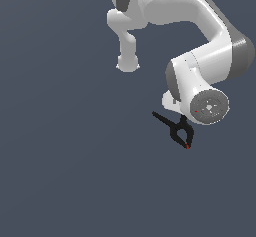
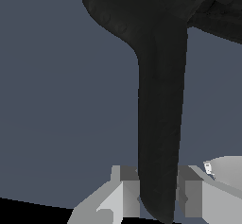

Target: Pick up the object and move it to a goal position.

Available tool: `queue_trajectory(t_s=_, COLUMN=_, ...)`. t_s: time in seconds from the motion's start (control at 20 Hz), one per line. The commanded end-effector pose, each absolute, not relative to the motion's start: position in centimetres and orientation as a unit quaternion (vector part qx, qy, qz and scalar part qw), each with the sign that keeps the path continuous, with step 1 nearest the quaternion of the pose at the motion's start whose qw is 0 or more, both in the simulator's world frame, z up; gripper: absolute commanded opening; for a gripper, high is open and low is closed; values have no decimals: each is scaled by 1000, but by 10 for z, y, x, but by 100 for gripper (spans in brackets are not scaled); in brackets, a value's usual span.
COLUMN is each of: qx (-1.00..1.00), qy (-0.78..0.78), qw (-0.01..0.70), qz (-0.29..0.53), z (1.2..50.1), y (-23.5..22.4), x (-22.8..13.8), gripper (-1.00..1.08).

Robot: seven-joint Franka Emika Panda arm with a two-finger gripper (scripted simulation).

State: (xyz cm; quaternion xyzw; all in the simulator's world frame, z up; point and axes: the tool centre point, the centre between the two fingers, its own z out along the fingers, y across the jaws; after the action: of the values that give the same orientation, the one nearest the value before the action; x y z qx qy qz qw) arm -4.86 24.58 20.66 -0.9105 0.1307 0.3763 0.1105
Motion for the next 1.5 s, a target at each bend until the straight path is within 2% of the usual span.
queue_trajectory(t_s=0.0, qx=-911, qy=131, qw=111, qz=375, z=212, y=251, x=-44, gripper=-100)
queue_trajectory(t_s=0.7, qx=-911, qy=131, qw=110, qz=376, z=220, y=257, x=-39, gripper=-100)
queue_trajectory(t_s=1.45, qx=-911, qy=131, qw=110, qz=376, z=281, y=240, x=-22, gripper=-100)
